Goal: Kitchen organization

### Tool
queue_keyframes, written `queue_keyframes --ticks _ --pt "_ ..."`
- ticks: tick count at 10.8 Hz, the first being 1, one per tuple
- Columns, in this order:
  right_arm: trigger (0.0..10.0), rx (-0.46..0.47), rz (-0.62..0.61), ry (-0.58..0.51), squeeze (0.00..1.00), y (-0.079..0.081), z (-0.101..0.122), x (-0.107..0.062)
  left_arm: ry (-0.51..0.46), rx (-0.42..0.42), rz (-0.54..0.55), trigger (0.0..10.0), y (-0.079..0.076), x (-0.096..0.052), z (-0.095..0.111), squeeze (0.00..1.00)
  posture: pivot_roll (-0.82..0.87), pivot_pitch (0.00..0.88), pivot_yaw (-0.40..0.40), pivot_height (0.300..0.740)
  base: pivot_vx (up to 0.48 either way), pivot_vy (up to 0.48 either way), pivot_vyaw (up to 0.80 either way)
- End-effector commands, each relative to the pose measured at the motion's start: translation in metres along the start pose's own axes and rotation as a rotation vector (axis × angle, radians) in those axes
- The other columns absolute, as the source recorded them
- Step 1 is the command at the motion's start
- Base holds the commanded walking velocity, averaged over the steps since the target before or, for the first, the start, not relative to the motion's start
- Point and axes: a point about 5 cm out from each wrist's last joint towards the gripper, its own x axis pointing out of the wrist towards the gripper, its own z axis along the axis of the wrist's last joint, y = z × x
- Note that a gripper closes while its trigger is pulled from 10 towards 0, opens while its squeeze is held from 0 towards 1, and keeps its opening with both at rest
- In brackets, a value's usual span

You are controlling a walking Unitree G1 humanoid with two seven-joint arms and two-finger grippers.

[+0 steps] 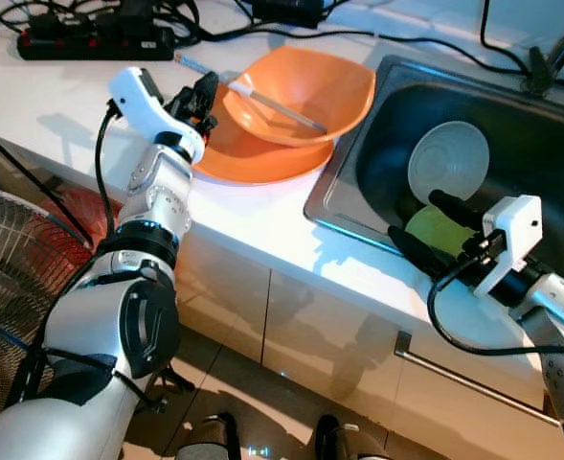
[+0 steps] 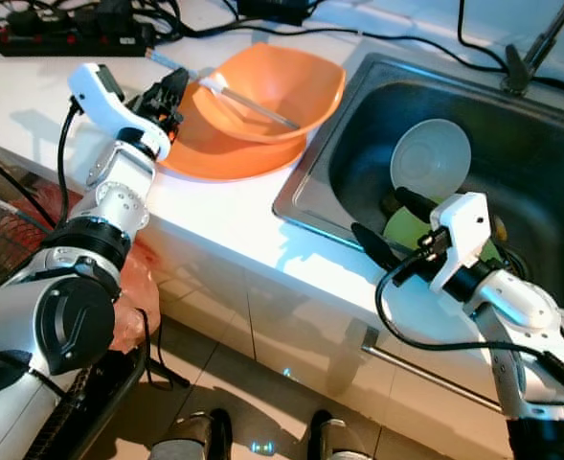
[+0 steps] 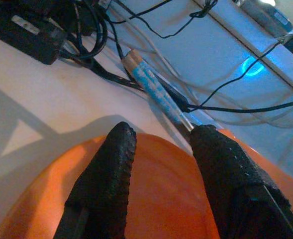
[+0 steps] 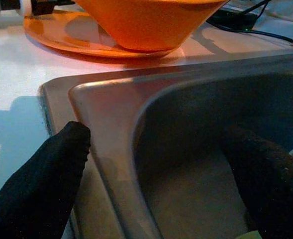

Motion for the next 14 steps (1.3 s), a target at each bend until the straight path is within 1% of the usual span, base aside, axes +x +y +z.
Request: queue_keyframes --ticks 1,3,6,10,12,14 --pt "10.0 0.018 -0.010 0.022 0.00 0.000 -0.003 -0.005 0.019 -0.007 -0.023 10.0 -0.007 0.003 -0.002 0.00 -0.07 0.248 -0.018 0.740 0.000 0.000 0.00" --pt "10.0 0.031 -0.010 0.031 0.00 0.005 -0.004 -0.008 0.016 -0.021 -0.040 10.0 -0.013 0.006 -0.001 0.00 -0.08 0.260 -0.016 0.740 0.000 0.000 0.00" --pt "10.0 0.041 -0.010 0.036 0.00 0.008 -0.004 -0.010 -0.009 -0.019 -0.066 10.0 -0.018 0.008 0.004 0.00 -0.09 0.262 -0.013 0.740 0.000 0.000 0.00" --pt "10.0 0.041 -0.018 0.033 0.00 0.007 -0.003 -0.009 -0.067 -0.015 -0.118 10.0 -0.026 0.013 0.019 0.00 -0.08 0.248 -0.011 0.740 0.000 0.000 0.00" --pt "10.0 0.042 -0.016 0.029 0.00 0.008 -0.003 -0.007 -0.071 -0.010 -0.127 10.0 -0.027 0.013 0.021 0.00 -0.07 0.240 -0.007 0.740 0.000 0.000 0.00" --pt "10.0 0.043 -0.015 0.028 0.00 0.009 -0.002 -0.008 -0.062 -0.010 -0.114 10.0 -0.025 0.013 0.020 0.00 -0.09 0.248 -0.007 0.740 0.000 0.000 0.00"
